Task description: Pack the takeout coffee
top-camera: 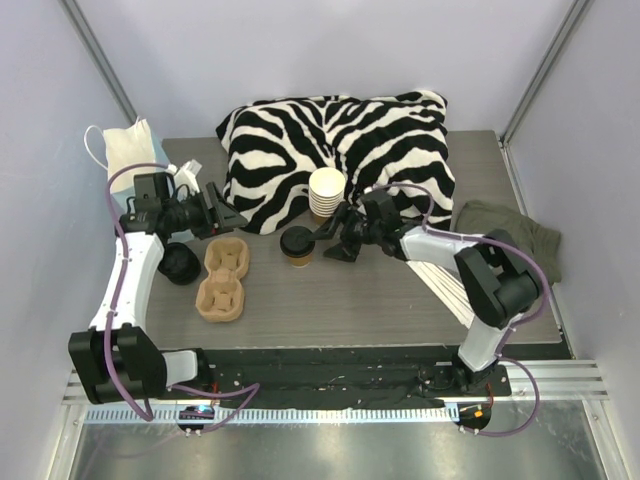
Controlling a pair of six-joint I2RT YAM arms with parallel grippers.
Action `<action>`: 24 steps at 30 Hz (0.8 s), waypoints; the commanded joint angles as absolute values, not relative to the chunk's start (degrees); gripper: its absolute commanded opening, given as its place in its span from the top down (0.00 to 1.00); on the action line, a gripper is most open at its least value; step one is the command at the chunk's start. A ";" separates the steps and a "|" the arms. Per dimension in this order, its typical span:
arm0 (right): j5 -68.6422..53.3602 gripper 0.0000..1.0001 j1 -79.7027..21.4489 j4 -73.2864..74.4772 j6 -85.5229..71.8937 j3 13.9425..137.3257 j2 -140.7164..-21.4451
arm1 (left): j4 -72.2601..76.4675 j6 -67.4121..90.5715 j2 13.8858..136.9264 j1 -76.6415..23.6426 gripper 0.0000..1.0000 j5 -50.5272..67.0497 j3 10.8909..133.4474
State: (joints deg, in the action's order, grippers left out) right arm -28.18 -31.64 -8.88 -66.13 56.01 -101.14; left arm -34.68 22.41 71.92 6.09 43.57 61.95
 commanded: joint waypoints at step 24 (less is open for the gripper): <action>-19.69 0.39 -36.37 15.39 -10.55 56.60 -72.95 | -55.20 -1.50 72.86 -12.13 0.53 5.28 64.07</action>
